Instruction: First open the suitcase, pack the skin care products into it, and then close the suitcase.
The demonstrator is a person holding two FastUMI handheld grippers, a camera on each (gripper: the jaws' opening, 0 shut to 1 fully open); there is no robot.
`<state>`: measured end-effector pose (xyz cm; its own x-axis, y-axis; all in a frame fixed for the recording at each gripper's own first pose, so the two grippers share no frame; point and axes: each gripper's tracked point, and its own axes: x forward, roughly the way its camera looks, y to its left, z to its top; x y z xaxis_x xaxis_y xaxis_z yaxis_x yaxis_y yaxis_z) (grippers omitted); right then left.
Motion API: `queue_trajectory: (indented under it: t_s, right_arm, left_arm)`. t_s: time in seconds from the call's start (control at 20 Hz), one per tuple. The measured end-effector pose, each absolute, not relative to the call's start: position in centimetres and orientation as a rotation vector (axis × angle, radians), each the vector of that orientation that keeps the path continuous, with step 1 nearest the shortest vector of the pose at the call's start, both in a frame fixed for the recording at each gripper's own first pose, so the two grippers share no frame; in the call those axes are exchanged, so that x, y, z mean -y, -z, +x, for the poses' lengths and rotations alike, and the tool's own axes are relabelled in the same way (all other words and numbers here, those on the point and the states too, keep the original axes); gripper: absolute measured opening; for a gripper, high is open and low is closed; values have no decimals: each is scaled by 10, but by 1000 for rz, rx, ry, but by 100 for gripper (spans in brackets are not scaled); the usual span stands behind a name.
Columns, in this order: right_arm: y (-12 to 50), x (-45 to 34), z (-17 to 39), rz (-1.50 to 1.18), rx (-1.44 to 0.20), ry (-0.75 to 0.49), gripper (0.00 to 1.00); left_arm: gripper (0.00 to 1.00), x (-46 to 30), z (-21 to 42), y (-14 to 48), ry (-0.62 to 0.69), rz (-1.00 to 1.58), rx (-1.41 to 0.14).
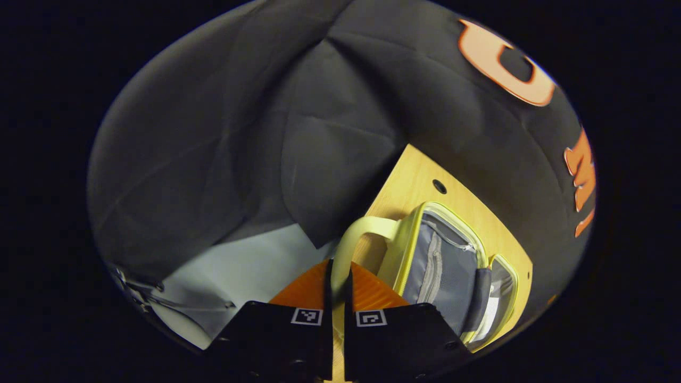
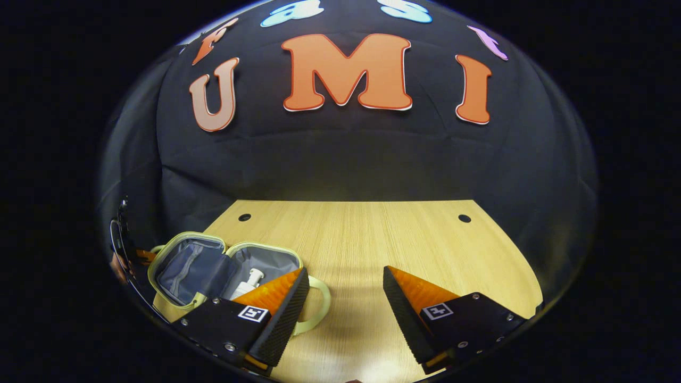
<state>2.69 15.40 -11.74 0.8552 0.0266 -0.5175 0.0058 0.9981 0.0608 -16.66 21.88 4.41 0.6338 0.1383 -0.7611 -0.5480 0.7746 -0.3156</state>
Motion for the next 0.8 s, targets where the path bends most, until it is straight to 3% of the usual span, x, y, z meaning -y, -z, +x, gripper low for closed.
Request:
queue_trajectory:
  t_s: [0.35, 0.8]
  right_arm:
    - [100, -152, 31, 80, -482, -51, 90]
    - [84, -140, 34, 84, -421, -86, 90]
  left_arm:
    - [8, -196, -163, -123, -412, -327, -676]
    - [8, -125, -153, -228, -297, -292, -501]
